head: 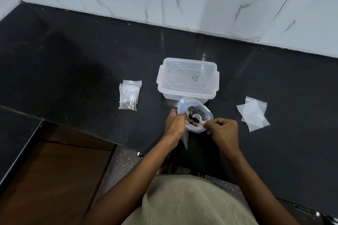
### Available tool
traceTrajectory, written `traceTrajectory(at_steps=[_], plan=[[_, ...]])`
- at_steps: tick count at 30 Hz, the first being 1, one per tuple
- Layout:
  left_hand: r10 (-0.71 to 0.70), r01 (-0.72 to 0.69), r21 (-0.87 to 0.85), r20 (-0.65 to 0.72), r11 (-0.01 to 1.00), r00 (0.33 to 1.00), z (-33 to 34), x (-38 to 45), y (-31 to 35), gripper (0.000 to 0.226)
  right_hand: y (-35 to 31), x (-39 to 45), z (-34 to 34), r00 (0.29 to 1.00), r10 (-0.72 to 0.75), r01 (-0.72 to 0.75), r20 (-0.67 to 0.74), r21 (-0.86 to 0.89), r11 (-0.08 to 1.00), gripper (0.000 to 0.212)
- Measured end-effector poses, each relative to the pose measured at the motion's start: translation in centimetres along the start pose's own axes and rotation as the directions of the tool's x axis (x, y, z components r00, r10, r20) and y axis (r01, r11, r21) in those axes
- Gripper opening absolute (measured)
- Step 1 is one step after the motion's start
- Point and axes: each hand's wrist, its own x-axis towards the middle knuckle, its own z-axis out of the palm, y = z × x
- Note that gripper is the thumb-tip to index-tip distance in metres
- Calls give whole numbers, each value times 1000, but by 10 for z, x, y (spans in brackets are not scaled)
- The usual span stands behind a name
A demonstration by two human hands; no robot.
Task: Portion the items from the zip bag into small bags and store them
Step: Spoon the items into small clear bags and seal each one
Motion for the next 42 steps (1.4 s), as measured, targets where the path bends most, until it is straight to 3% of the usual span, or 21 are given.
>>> traceTrajectory(at_steps=[3,8,12,15,22,26,30,34,42], plan=[[4,-3,-33,38,999,999,0,-2,1,24,1,2,-5,996,74,-72,-49,36,997,19],[14,-14,1,41,1000,999,1,-2,1,35,-6,-5,-1,987,-69,47,-149,-147,988,14],[24,-24,5,0,1000,1000,1,1,-4,14,-3,0,-1,983,130,-119,-133,90,989,20],[61,-61,8,-8,998,998,0,3,-9,17,-4,2,-4,960,266,-234,-86,273,933,21],[176,-176,-52,-5,983,984,-3,6,-11,20,-10,-1,-4,944,327,-312,51,465,829,26],[277,-277,16,-29,961,960,-5,9,-17,48,-10,-2,-6,950,302,-301,74,465,833,25],[526,-514,134,-73,847,848,-15,4,-21,79,-14,-7,-9,970,229,-239,77,439,866,24],[668,-657,141,-53,741,742,-23,5,-25,87,-26,-15,-10,991,114,-136,76,423,896,15],[711,-705,104,-31,702,703,-23,4,-32,92,-49,-34,-2,983,-140,96,122,314,945,9]])
